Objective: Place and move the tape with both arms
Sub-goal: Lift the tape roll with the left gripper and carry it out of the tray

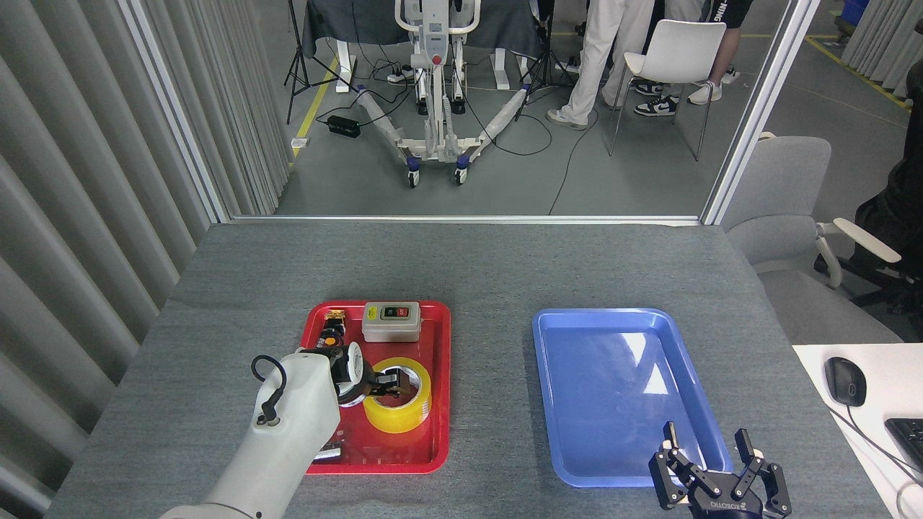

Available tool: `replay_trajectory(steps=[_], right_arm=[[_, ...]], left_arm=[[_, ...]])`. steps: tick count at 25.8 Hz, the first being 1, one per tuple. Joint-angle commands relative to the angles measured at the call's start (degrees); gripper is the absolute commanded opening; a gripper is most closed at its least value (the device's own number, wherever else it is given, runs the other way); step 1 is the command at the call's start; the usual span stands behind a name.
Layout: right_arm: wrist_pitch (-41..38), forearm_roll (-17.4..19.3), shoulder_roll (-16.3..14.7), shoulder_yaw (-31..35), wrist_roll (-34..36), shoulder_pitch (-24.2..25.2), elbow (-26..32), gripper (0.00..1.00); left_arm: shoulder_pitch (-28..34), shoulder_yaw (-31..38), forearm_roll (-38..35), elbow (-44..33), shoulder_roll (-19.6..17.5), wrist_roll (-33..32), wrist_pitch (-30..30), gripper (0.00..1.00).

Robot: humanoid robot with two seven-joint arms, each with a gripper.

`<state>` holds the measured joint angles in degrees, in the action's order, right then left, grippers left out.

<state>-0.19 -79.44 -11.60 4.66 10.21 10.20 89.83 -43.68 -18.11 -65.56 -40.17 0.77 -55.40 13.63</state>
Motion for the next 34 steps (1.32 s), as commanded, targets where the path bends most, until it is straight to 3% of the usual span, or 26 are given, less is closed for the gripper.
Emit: replay_trajectory(steps=[1,9,13,20,24,28,32,34], right_arm=[[0.0,0.1,0.0,0.0,0.0,0.0,0.0,1.00],[0.0,0.0,-0.1,0.0,0.0,0.0,0.0,1.00],[0.0,0.1,-0.1,0.0,0.0,0.1,0.0,1.00],[0.0,0.0,-0.2,0.0,0.0,0.2,0.0,1.00],[0.0,0.1,-0.1,0.0,0.0,0.2,-0.1,1.00],[0.0,0.1,-0.1,0.0,0.0,0.2,-0.4,1.00],[-0.1,0.0,0.0,0.0,0.0,0.2,-0.4,1.00],[-0.1,0.0,0.0,0.0,0.0,0.2,-0.4,1.00]], left_arm=[[0.1,-0.1,0.0,0.0,0.1,3.8,1.0,0.81],[0.1,0.0,0.0,0.2,-0.1,4.7,0.3,0.81],[0.1,0.0,0.0,0.1,-0.2,4.9,-0.5,0.57],[0.5,0.4,-0.1,-0.3,-0.4,4.9,-4.2,0.36],[2.0,4.8,-0.1,-4.1,-0.2,5.7,-6.0,0.16],[4.4,9.9,0.4,-8.1,-0.2,9.4,-8.8,0.10],[7.6,14.9,11.0,-10.7,-0.9,12.7,-13.0,0.06],[10.9,18.6,20.6,-13.4,-1.7,11.7,-21.4,0.06]])
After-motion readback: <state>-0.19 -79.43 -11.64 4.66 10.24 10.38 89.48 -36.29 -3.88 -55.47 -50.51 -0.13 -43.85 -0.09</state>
